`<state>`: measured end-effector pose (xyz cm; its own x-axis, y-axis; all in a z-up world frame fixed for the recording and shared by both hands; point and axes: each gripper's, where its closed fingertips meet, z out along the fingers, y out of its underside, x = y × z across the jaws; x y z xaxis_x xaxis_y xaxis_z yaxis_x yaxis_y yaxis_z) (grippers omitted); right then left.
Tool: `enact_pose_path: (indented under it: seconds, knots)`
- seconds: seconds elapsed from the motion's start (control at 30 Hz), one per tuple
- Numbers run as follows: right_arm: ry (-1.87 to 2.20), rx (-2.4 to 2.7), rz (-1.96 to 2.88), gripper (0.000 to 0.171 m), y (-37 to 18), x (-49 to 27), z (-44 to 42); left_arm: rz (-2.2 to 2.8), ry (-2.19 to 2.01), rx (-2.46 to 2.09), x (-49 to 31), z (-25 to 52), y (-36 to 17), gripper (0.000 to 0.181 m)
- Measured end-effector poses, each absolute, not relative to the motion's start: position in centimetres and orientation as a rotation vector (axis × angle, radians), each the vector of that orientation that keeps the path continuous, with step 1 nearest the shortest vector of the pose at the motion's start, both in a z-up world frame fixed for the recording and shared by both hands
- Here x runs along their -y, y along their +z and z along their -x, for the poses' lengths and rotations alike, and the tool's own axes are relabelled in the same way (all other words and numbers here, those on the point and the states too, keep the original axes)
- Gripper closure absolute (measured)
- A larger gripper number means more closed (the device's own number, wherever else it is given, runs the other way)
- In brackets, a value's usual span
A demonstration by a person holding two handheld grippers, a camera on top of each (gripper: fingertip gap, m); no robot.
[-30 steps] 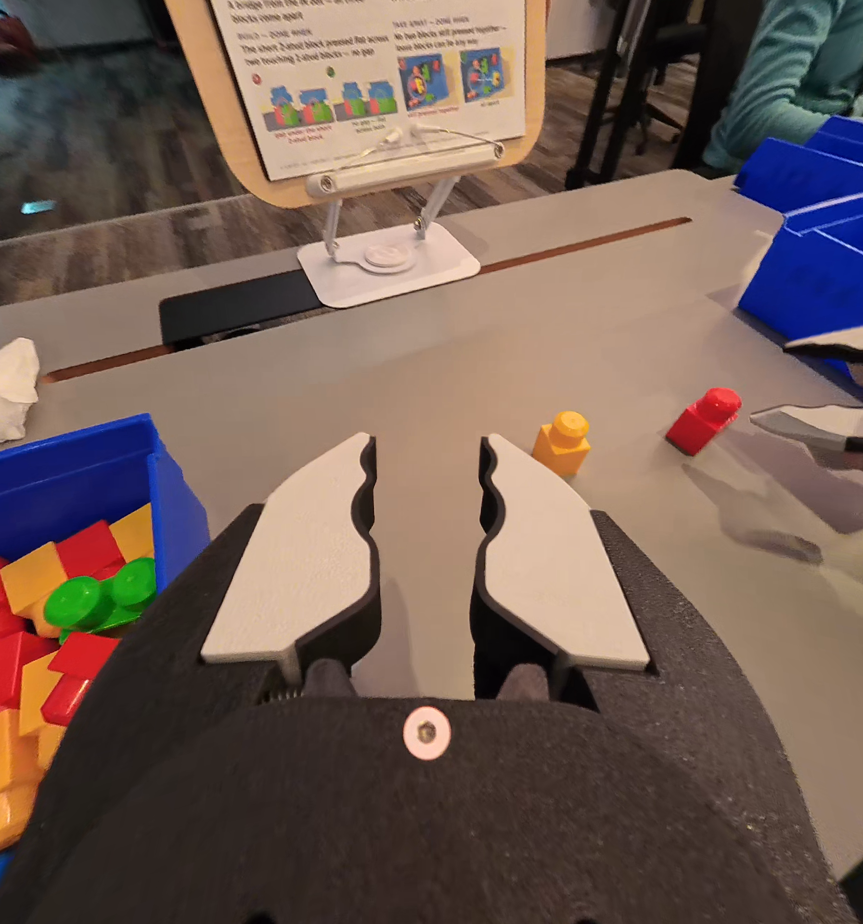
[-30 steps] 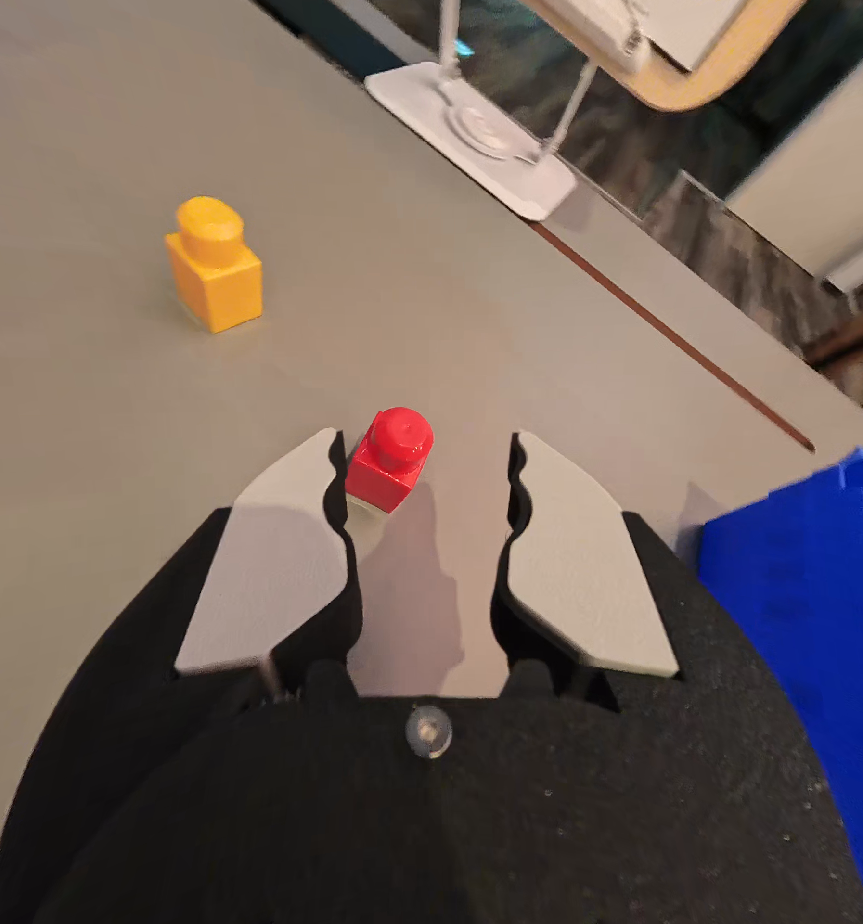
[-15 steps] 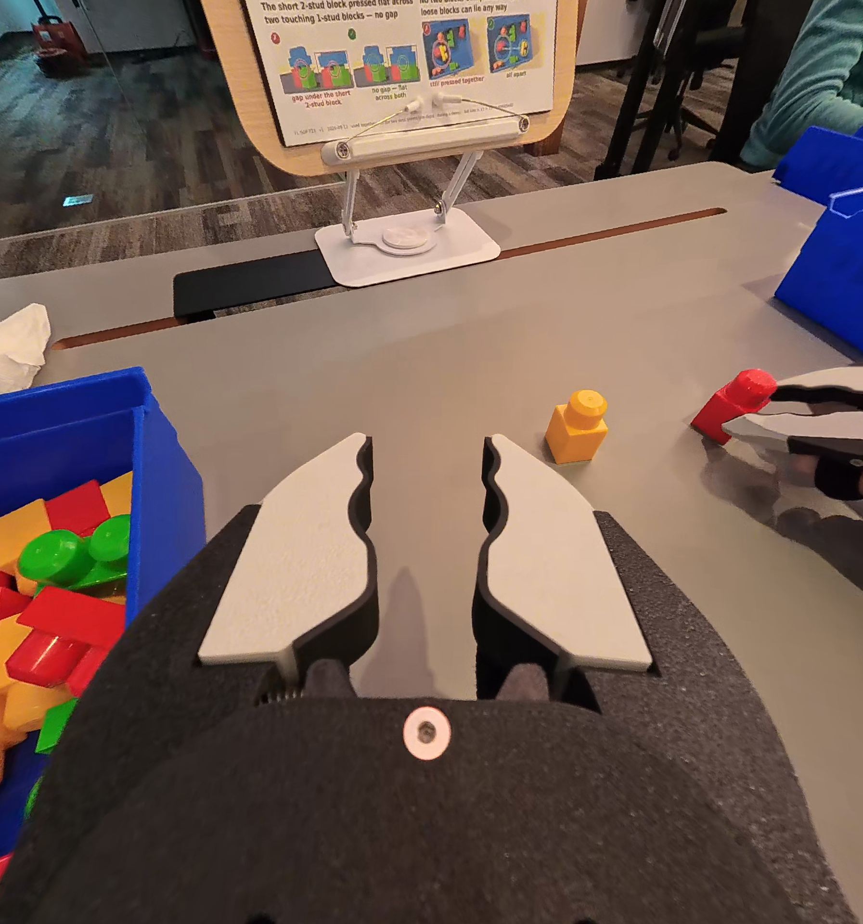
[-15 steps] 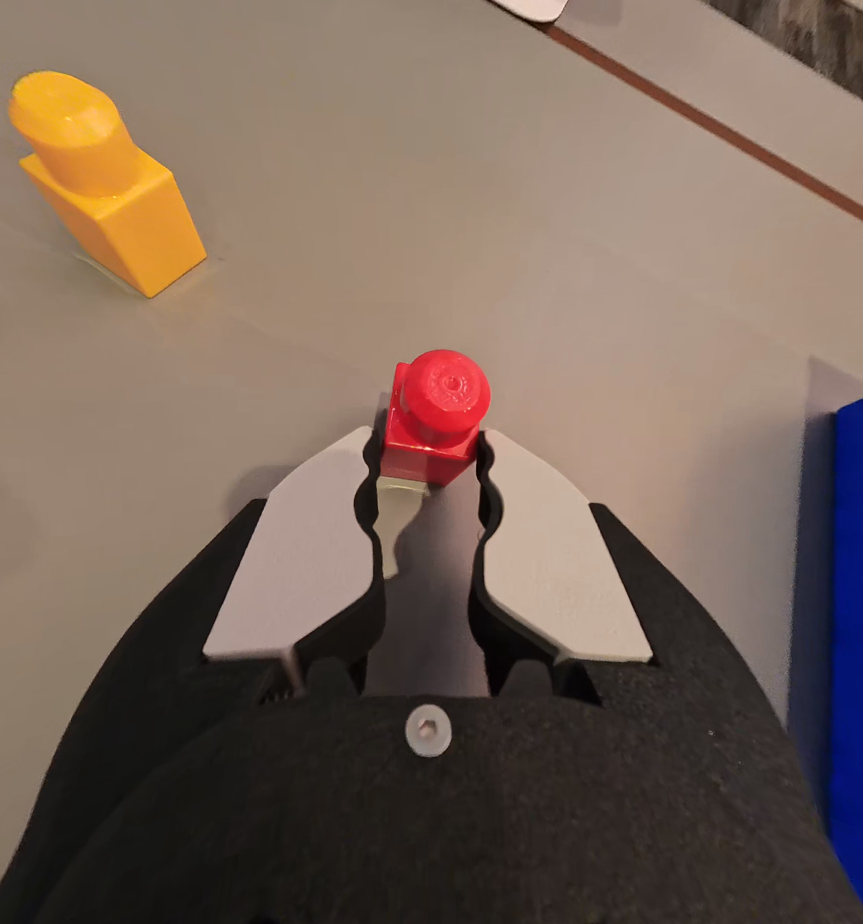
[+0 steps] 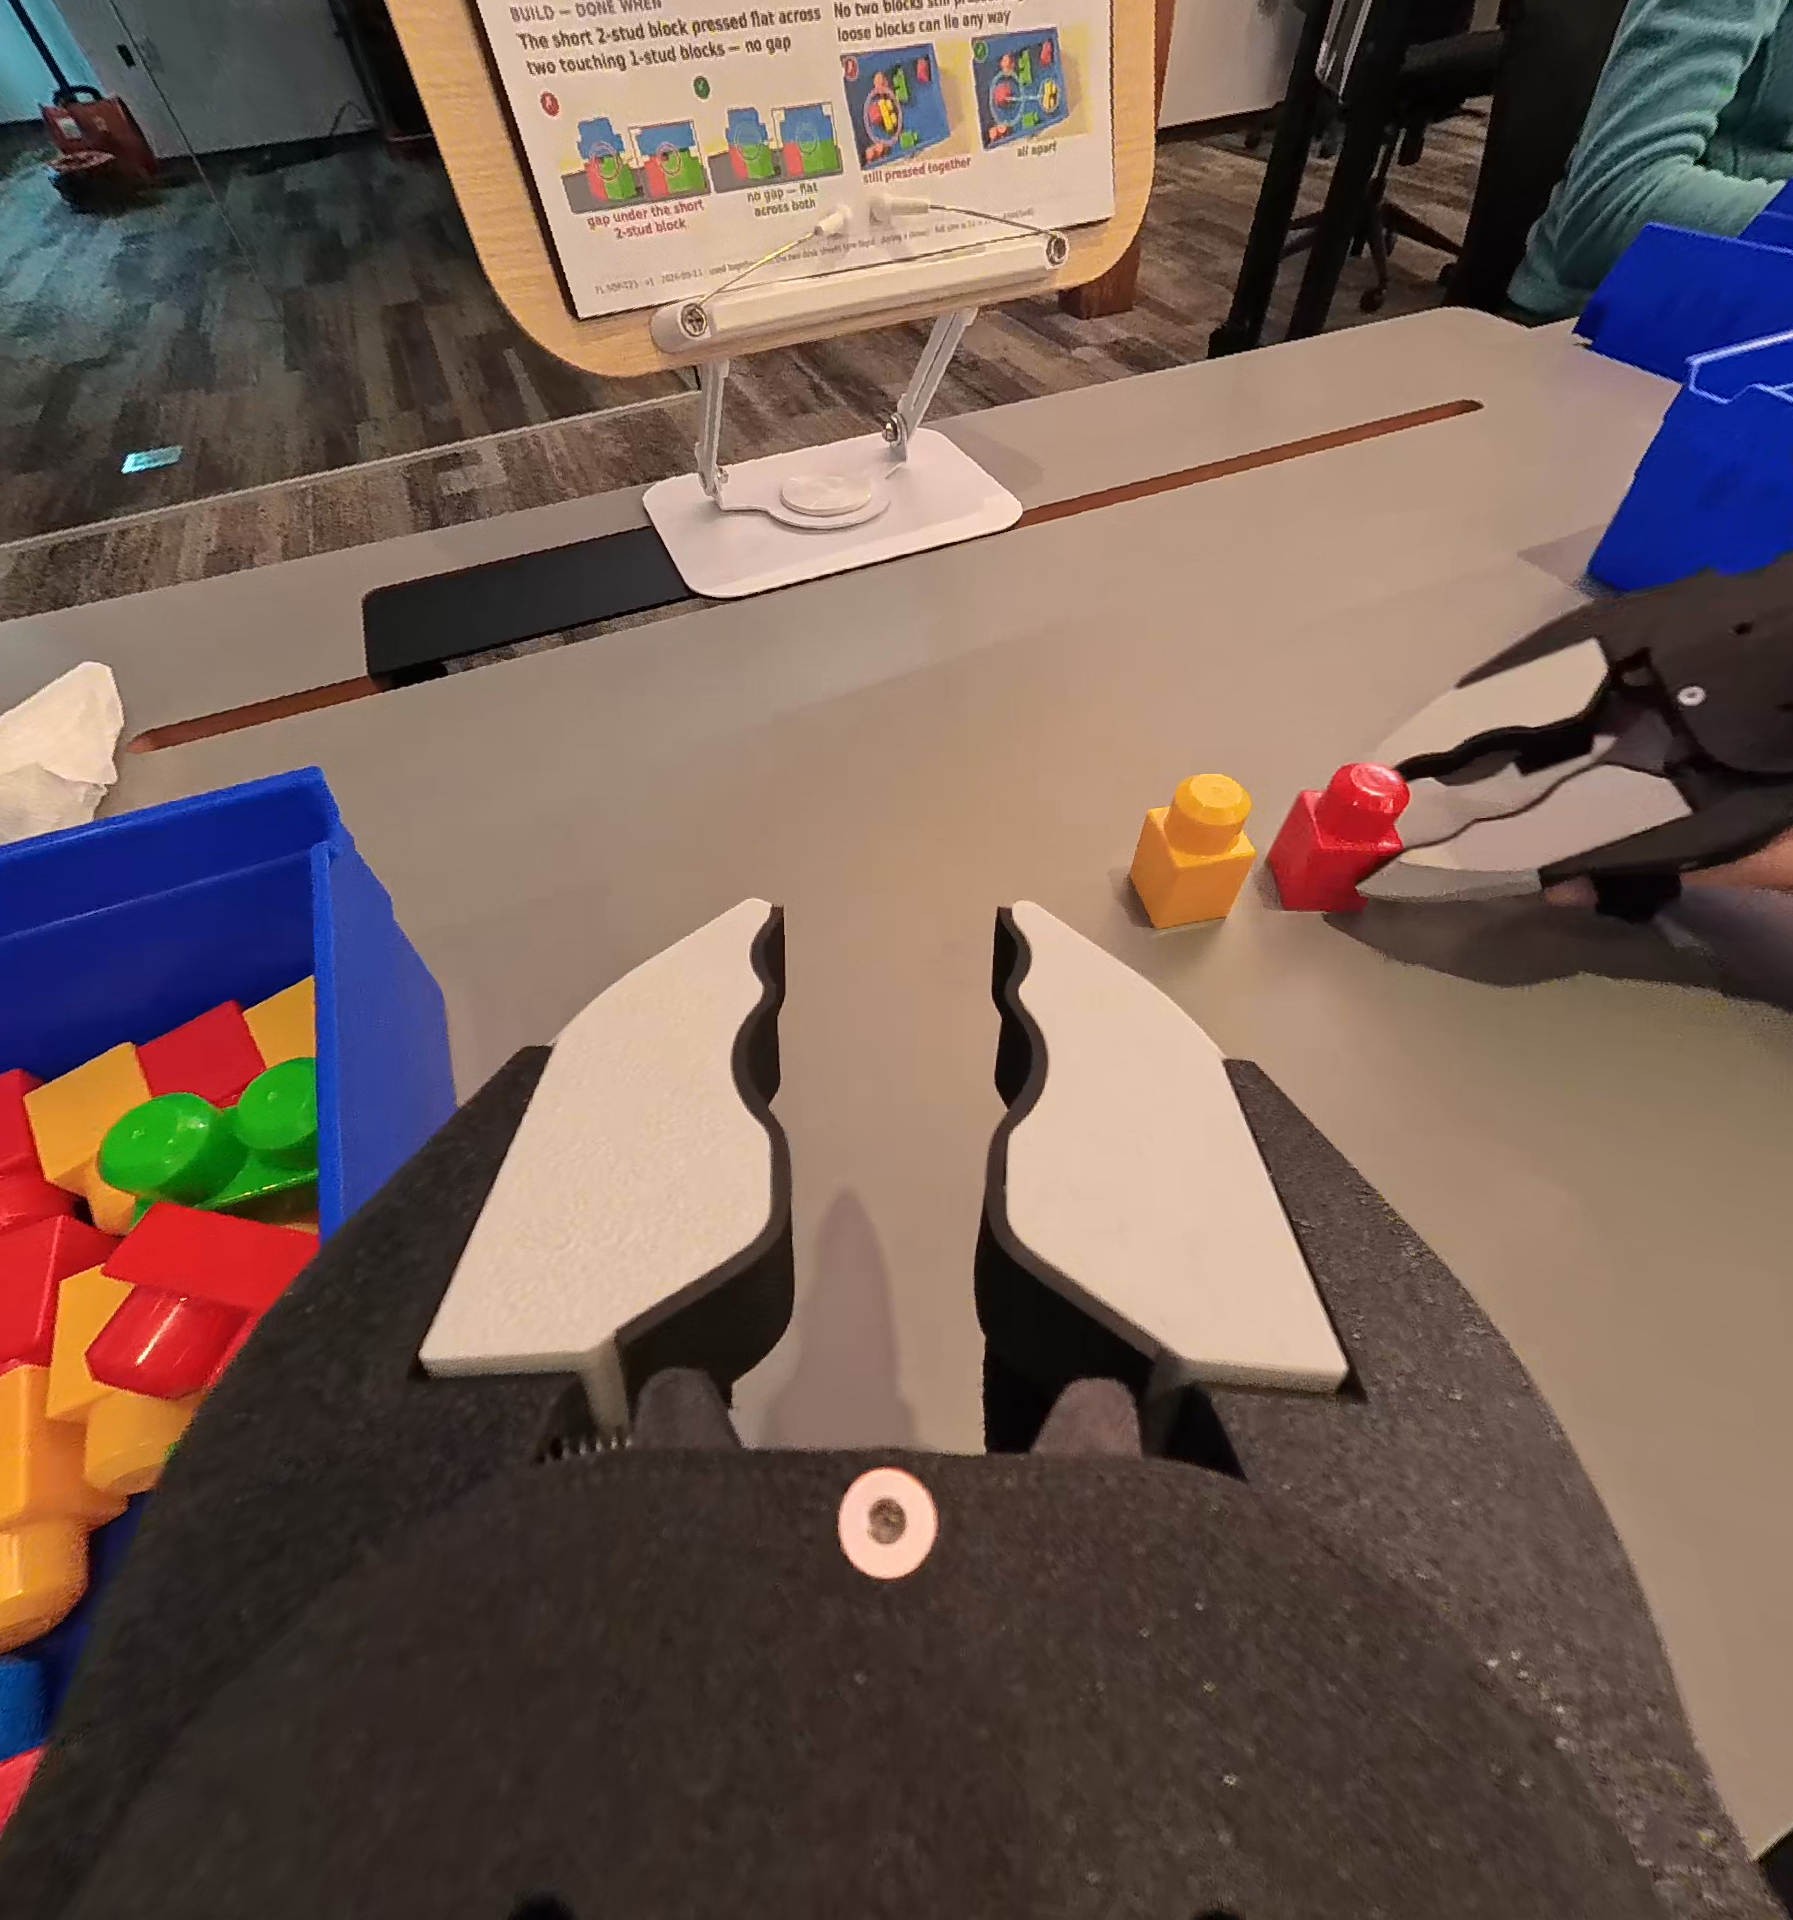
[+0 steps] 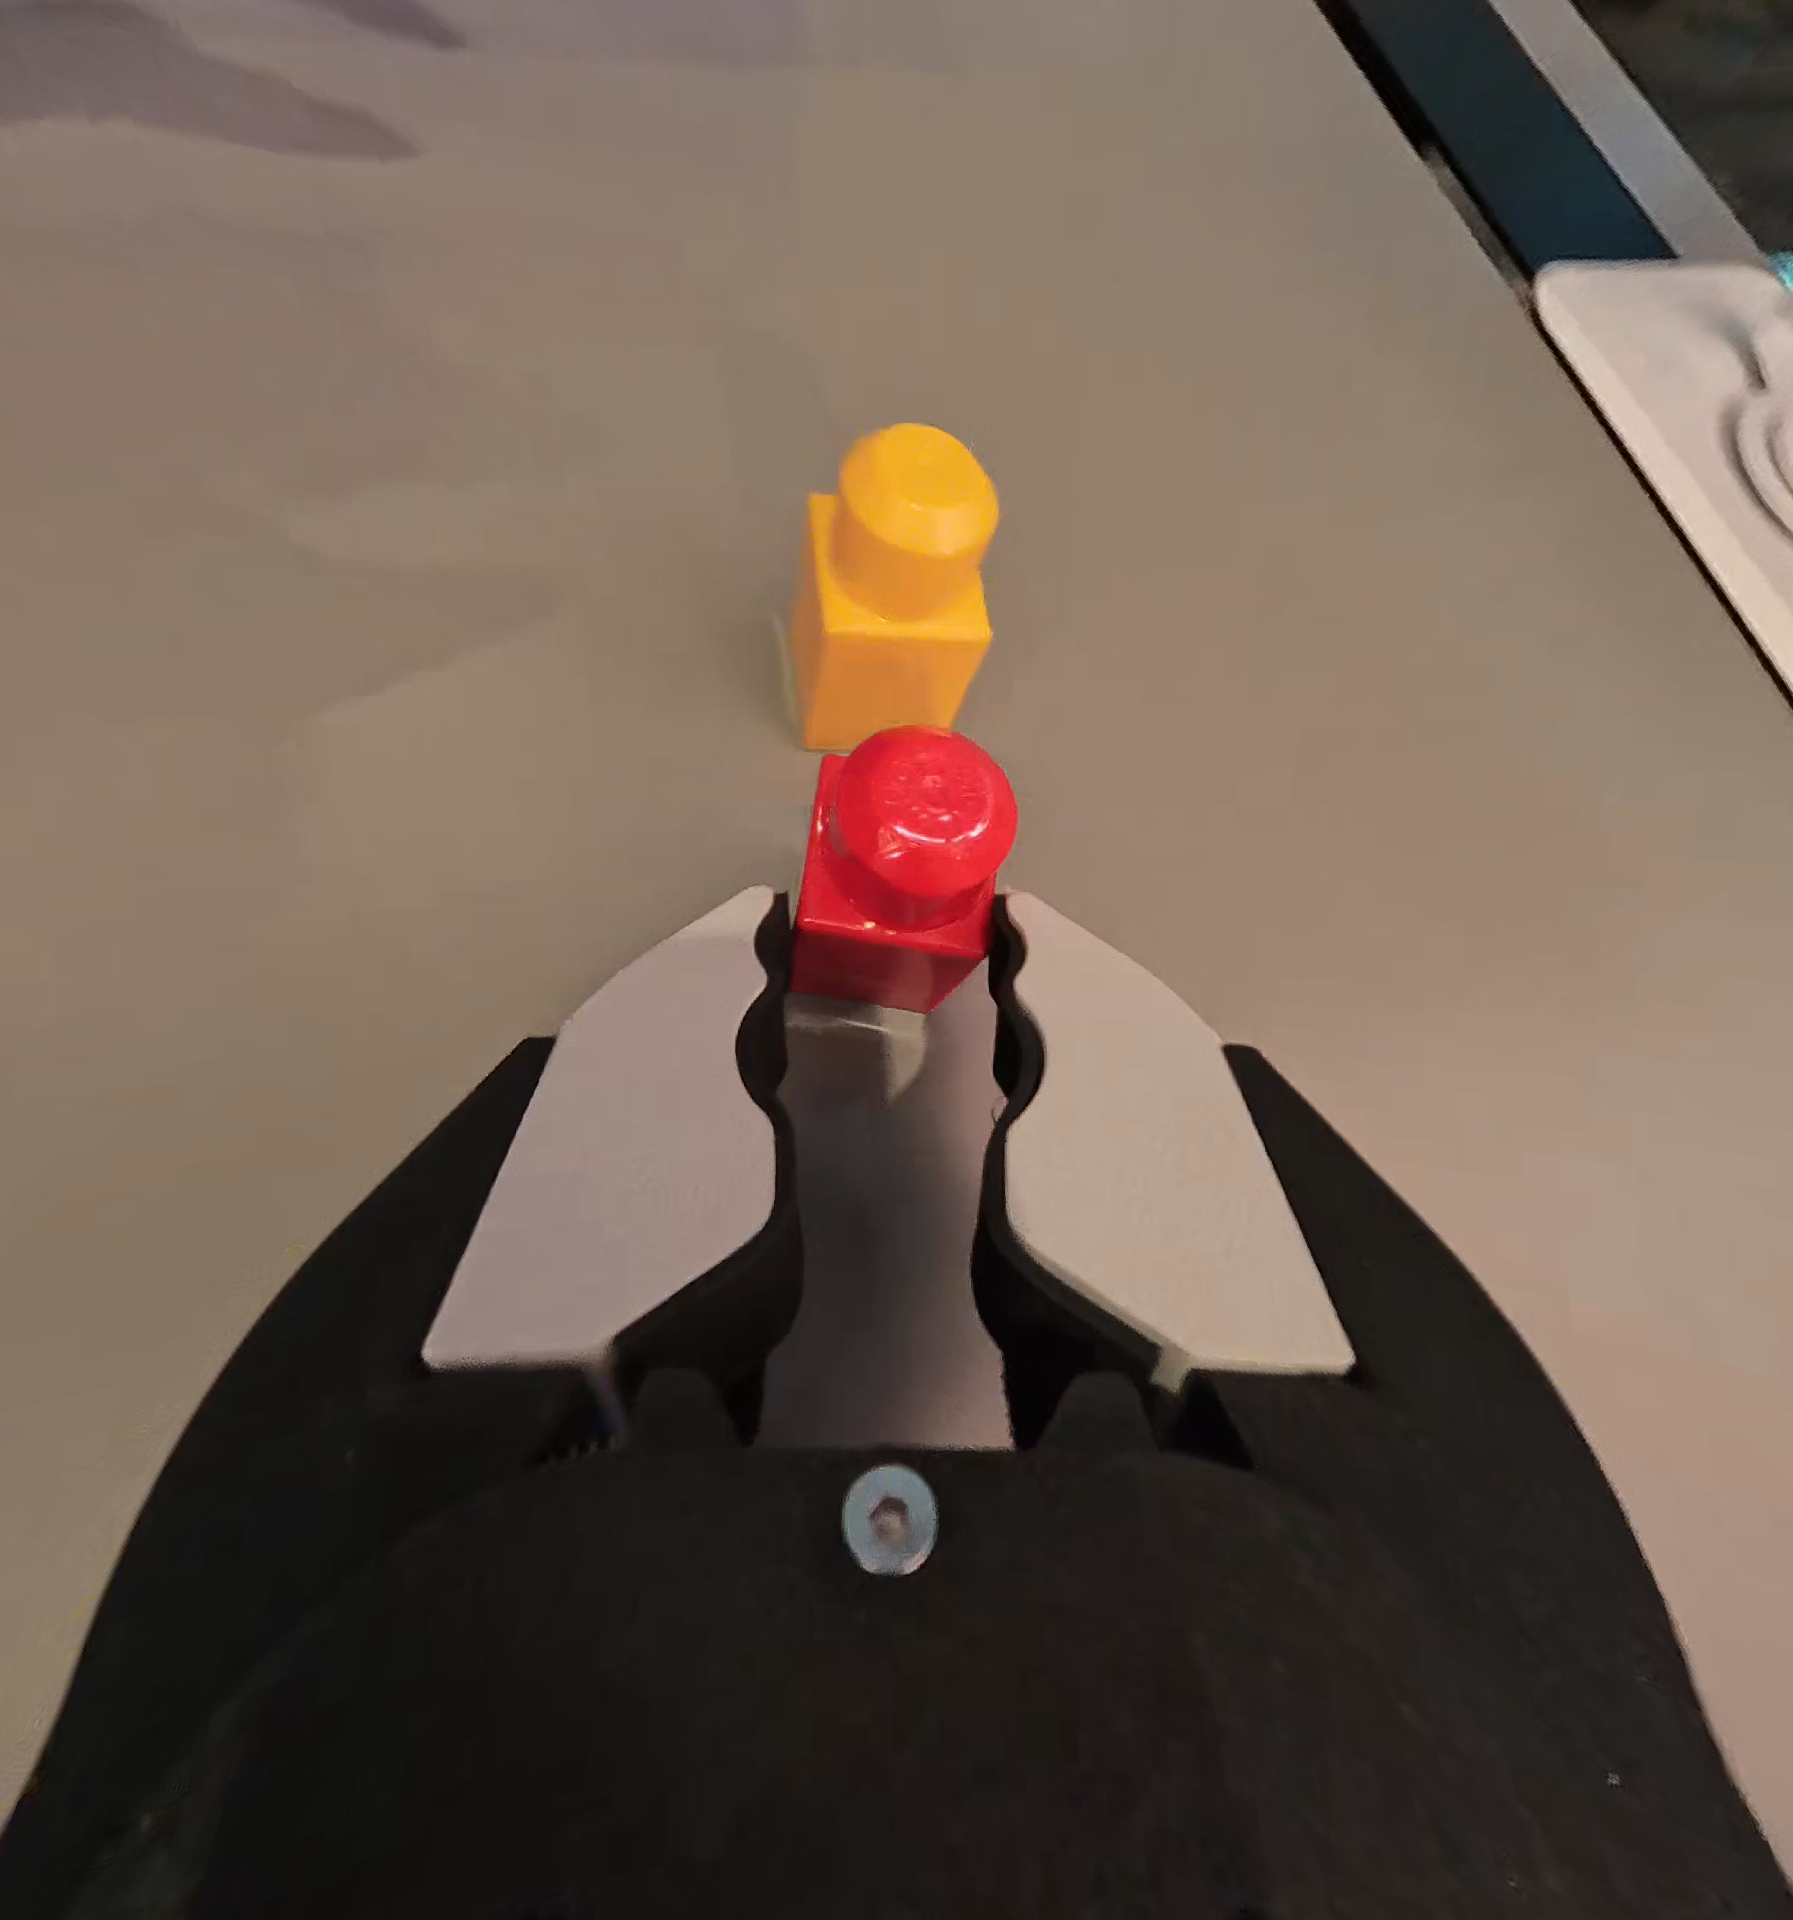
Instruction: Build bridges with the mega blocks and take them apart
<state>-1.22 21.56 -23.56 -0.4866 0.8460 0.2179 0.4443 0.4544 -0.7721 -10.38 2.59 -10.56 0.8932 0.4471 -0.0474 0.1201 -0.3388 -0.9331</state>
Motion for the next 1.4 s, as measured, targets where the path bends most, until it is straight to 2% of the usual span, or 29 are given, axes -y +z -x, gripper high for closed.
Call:
enact_pose_path:
  seconds: [0.23, 0.77, 0.87, 1.0, 1.2, 1.37, 1.4]
  knots:
    - [1.021, 2.195, 0.886, 0.135, -23.5, -20.6, 3.1, 1.901, 0.357, 0.419, -2.4, 10.4, -9.8, 0.143]
    - [1.075, 2.308, 0.709, 0.135, -23.5, -18.4, 6.5, 1.887, 0.417, 0.425, -0.7, 10.6, -8.2, 0.143]
    - [1.100, 2.262, 0.715, 0.119, -23.1, -18.4, 6.0, 1.860, 0.420, 0.438, 0.2, 10.7, -7.4, 0.136]
    - [1.108, 2.124, 0.736, 0.113, -21.5, -19.2, 4.5, 1.786, 0.514, 0.466, 3.8, 12.1, -5.1, 0.121]
    - [1.176, 1.842, 0.812, 0.124, -17.6, -20.3, 1.9, 1.760, 0.683, 0.477, 12.9, 15.7, -2.9, 0.132]
    - [1.329, 1.726, 0.856, 0.124, -15.4, -19.8, 1.3, 1.723, 0.581, 0.565, 18.1, 18.1, -3.2, 0.142]
    - [1.345, 1.725, 0.862, 0.129, -15.2, -19.7, 1.2, 1.717, 0.550, 0.576, 18.7, 18.3, -3.4, 0.146]
